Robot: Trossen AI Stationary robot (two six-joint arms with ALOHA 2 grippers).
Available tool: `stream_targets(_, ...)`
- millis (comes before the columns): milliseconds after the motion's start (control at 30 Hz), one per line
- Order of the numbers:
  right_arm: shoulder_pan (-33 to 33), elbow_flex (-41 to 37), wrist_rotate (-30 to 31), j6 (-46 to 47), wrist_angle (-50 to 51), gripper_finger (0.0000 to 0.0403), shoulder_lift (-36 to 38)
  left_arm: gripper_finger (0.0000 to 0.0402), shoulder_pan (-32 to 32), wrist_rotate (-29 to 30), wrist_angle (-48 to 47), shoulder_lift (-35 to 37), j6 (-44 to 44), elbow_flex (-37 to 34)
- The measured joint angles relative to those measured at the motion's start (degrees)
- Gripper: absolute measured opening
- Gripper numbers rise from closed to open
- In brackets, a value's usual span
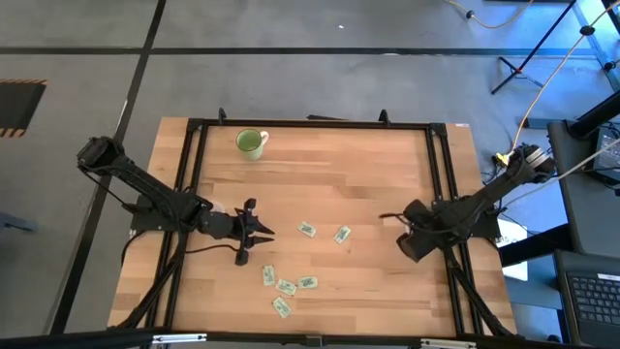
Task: Pick and place items into bin
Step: Put the white stevia packet into the right transparent bin
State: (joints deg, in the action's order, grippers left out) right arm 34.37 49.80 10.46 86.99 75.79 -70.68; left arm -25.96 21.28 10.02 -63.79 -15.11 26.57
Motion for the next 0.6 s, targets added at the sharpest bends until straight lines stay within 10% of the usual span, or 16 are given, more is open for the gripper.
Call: stream_targets(600,-0.2,-9.7,-2.6,10.3,-7.0,0.0017,2.9,0.0075,0.0,0.0,0.4,0.0,-0.2,0.0)
